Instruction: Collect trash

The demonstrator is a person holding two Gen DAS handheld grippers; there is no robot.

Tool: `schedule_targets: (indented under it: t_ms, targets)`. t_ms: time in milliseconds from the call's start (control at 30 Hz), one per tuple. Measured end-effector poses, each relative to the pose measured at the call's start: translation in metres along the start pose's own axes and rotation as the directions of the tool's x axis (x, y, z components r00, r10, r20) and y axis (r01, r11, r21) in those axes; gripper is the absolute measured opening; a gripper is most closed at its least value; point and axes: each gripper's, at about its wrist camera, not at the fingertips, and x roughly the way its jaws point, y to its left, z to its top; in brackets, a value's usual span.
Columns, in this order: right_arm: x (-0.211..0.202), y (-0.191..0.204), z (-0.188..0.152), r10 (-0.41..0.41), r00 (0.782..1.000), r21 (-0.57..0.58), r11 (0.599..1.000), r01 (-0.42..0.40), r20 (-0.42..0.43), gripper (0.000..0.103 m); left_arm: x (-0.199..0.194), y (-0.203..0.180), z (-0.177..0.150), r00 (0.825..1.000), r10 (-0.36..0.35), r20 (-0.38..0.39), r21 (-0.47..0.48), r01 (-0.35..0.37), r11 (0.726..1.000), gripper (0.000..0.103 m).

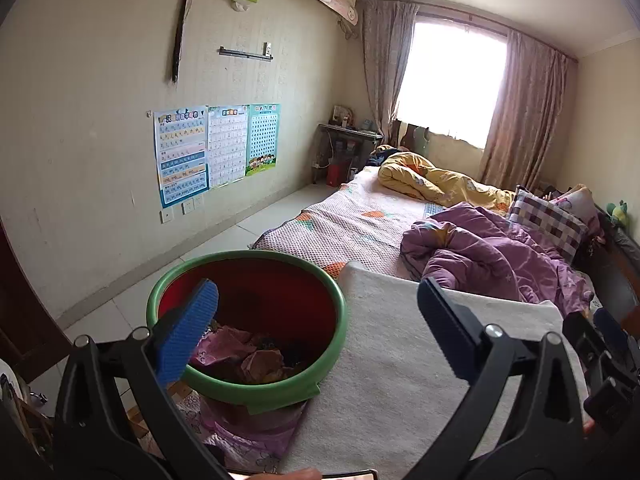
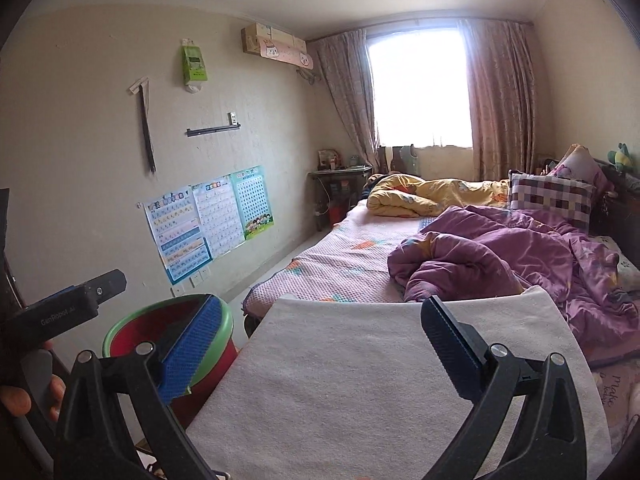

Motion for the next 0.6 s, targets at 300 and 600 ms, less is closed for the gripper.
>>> schedule_targets:
  t_ms: [300, 600]
  targets:
    - [-0.006, -0.011, -0.002, 0.017, 1.000, -0.002, 1.000, -0.017, 0.004, 0.097, -0.006, -0.019, -0.009, 1.000, 0.009, -0.016, 0.011, -0.008, 1.000, 0.098]
    - [-0.009, -0.017, -0.002, 0.036, 0.999, -0.004, 0.999, -0.036, -0.007, 0.097, -0.011, -0.034, -0.012, 1.000, 0.016, -0.018, 0.036, -0.015, 0.999, 0.098]
